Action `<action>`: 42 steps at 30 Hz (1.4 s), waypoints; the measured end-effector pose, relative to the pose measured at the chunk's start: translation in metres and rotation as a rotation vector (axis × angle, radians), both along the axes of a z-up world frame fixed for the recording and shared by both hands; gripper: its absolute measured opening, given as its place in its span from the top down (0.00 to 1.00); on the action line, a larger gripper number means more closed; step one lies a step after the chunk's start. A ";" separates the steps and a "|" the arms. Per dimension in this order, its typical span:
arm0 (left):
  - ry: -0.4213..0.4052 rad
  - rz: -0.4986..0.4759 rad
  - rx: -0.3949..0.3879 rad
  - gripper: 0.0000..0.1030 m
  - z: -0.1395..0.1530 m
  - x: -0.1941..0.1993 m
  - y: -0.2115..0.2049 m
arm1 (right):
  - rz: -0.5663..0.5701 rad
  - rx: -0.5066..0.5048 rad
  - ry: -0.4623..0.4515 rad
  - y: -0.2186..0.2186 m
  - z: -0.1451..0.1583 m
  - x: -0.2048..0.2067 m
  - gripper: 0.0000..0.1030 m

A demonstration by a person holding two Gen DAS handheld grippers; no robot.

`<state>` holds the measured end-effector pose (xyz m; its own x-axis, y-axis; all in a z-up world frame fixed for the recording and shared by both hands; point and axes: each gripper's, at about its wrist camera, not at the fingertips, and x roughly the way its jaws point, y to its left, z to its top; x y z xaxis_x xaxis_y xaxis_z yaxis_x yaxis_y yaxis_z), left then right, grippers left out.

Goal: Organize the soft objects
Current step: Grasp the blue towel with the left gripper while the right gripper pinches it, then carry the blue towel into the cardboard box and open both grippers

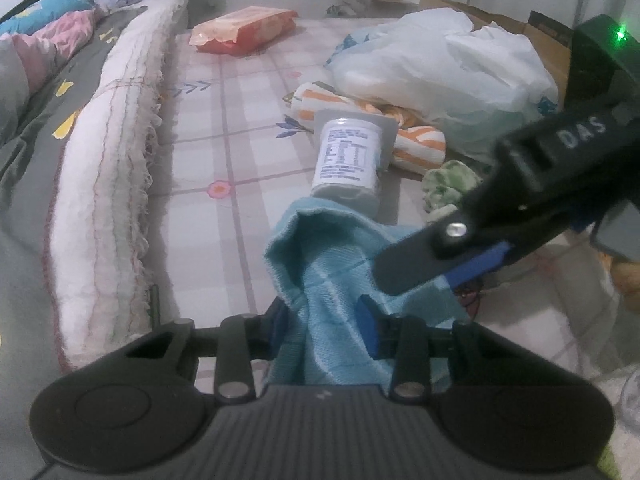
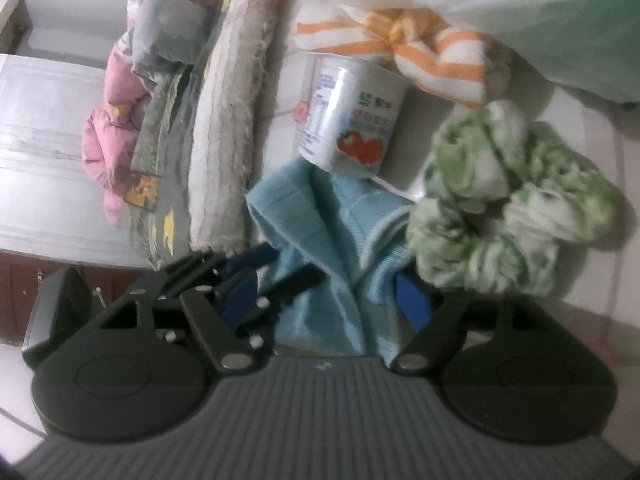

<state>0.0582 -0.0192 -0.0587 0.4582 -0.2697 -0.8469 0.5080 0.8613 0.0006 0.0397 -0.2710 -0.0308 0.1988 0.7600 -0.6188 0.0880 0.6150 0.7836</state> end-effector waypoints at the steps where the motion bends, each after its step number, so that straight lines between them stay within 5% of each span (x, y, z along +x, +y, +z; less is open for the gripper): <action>1: -0.001 0.001 0.000 0.63 0.000 -0.001 -0.001 | -0.003 0.001 -0.007 0.003 0.000 0.000 0.27; 13: -0.001 0.011 -0.016 0.62 -0.001 -0.004 -0.011 | -0.029 -0.006 -0.050 0.026 -0.001 0.013 0.29; 17: -0.003 0.023 -0.026 0.62 -0.001 -0.005 -0.011 | -0.047 -0.013 -0.052 0.023 -0.004 0.011 0.40; 23: 0.002 0.043 -0.049 0.63 0.002 -0.011 -0.006 | -0.058 -0.060 -0.030 0.020 -0.007 0.009 0.68; 27: 0.006 0.065 -0.085 0.64 0.013 -0.019 0.004 | -0.045 -0.040 -0.033 0.020 -0.005 0.001 0.75; 35: -0.093 0.077 -0.119 0.66 0.067 -0.039 0.006 | -0.003 0.027 -0.148 0.019 0.037 -0.013 0.79; 42: -0.196 -0.043 -0.157 0.66 0.119 -0.028 -0.054 | -0.081 0.031 -0.334 -0.033 0.098 -0.021 0.79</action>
<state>0.0304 -0.0727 0.0604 0.5947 -0.4134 -0.6896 0.5473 0.8364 -0.0294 0.0192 -0.3038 0.0676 0.4470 0.7509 -0.4862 -0.1290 0.5920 0.7956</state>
